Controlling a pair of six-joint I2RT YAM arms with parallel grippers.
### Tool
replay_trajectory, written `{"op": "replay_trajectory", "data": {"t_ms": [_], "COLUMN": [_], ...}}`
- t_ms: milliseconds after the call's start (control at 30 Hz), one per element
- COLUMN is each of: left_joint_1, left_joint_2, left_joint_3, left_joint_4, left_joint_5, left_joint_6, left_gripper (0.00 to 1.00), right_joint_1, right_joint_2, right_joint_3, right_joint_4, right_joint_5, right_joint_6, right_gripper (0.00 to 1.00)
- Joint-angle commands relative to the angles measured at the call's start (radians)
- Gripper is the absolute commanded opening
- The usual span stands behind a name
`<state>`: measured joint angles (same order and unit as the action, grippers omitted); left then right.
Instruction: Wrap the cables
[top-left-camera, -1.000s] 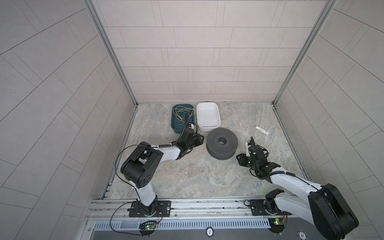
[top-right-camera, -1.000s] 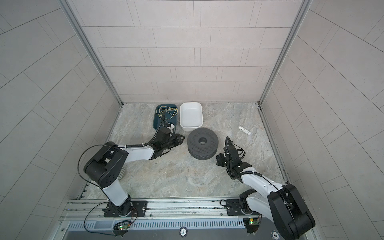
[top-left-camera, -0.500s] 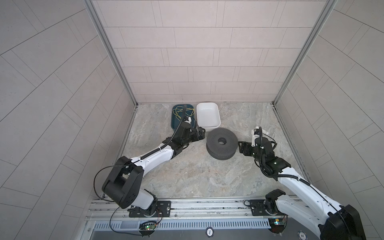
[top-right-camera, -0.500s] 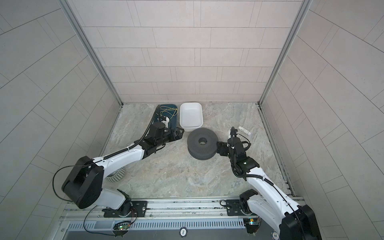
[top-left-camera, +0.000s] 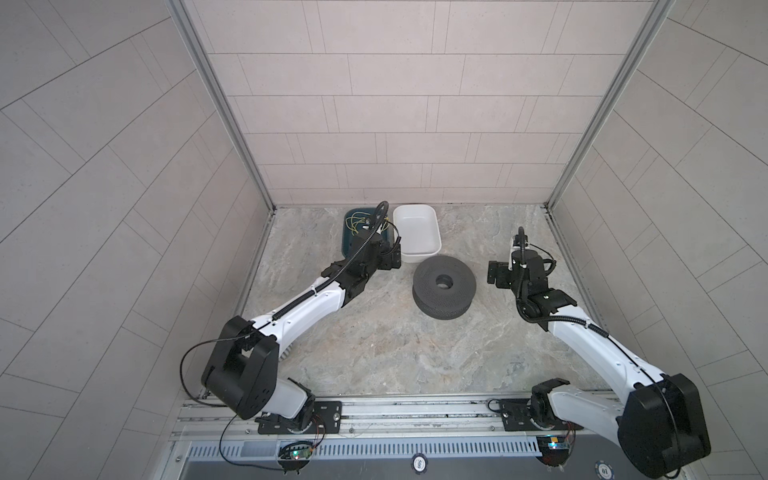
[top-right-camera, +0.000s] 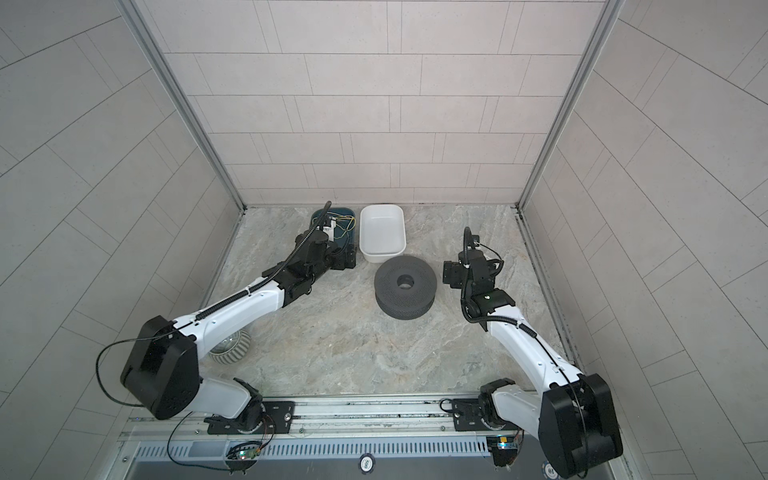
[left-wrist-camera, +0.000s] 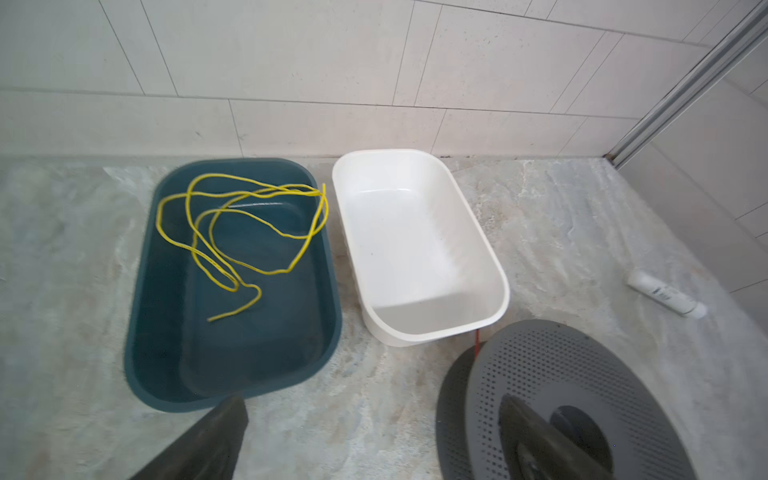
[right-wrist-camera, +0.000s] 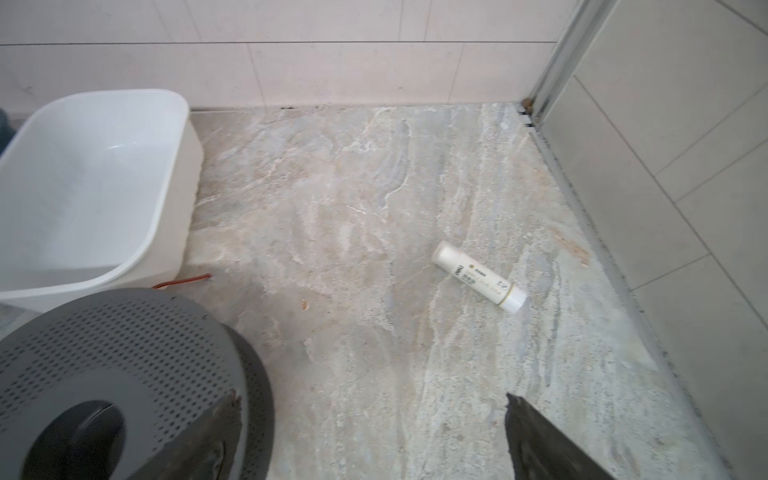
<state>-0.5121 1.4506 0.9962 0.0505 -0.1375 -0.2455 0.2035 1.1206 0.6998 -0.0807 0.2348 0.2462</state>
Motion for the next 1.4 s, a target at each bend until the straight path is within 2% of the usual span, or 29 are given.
{"op": "replay_trajectory", "data": {"t_ms": [0,200,367,467,533,667,733,800,833,900,933,967,1000,1033,1067,1100,1167,1233,1300,1367], "left_joint_1": [0.081,0.287,0.395,0.415,0.429,0.434,0.435,0.440,0.441,0.442,0.443,0.453,0.458,0.465,0.466,0.466,0.465,0.454,0.457,0.457], "left_joint_2": [-0.030,-0.115,-0.118,-0.051,0.000,-0.006,0.029,0.135,0.158,0.094,0.088,0.098,0.124,0.147,0.146,0.130,0.132,0.132,0.134,0.133], "left_joint_3": [-0.060,-0.282,-0.461,-0.500,-0.499,-0.497,-0.584,-0.665,-0.674,-0.609,-0.574,-0.569,-0.574,-0.589,-0.587,-0.580,-0.595,-0.628,-0.619,-0.613], "left_joint_4": [0.021,0.122,0.349,0.492,0.521,0.523,0.721,1.008,1.052,0.808,0.737,0.747,0.802,0.868,0.851,0.813,0.853,0.920,0.908,0.890], "left_joint_5": [-0.049,0.001,-0.039,-0.008,0.022,0.031,0.024,0.030,0.029,-0.011,-0.023,-0.032,-0.068,-0.064,-0.078,-0.080,-0.071,-0.053,-0.004,-0.020], "left_joint_6": [0.189,0.238,0.298,0.356,0.341,0.302,0.293,0.299,0.300,0.269,0.268,0.250,0.225,0.230,0.223,0.217,0.230,0.251,0.269,0.261], "left_gripper": [1.00,1.00,1.00,1.00,1.00,1.00,1.00,1.00,1.00,1.00,1.00,0.99,0.96,0.99,1.00,1.00,1.00,1.00,1.00,1.00], "right_joint_1": [-0.008,-0.017,-0.030,-0.032,-0.037,-0.033,-0.032,-0.034,-0.042,-0.071,-0.080,-0.084,-0.093,-0.111,-0.125,-0.122,-0.120,-0.113,-0.114,-0.110], "right_joint_2": [-0.021,-0.069,0.013,0.075,0.178,0.201,0.233,0.272,0.296,0.394,0.464,0.501,0.445,0.404,0.392,0.406,0.466,0.440,0.458,0.452], "right_joint_3": [-0.045,-0.258,-0.295,-0.392,-0.427,-0.398,-0.416,-0.444,-0.447,-0.448,-0.440,-0.432,-0.389,-0.336,-0.299,-0.317,-0.370,-0.376,-0.352,-0.363], "right_joint_4": [0.097,0.408,0.487,0.717,0.911,0.885,0.979,1.080,1.101,1.174,1.265,1.313,1.137,0.965,0.864,0.934,1.139,1.095,1.083,1.096], "right_joint_5": [0.062,0.139,0.111,0.128,0.128,0.169,0.160,0.173,0.188,0.180,0.184,0.188,0.179,0.171,0.178,0.177,0.160,0.146,0.159,0.145], "right_joint_6": [-0.067,-0.170,-0.193,-0.190,-0.205,-0.225,-0.242,-0.279,-0.259,-0.221,-0.223,-0.234,-0.209,-0.176,-0.132,-0.147,-0.194,-0.194,-0.193,-0.201], "right_gripper": [0.98,1.00,1.00,1.00,0.99,1.00,1.00,1.00,1.00,1.00,1.00,1.00,1.00,0.99,0.99,0.99,0.99,0.99,0.99,0.99]}}
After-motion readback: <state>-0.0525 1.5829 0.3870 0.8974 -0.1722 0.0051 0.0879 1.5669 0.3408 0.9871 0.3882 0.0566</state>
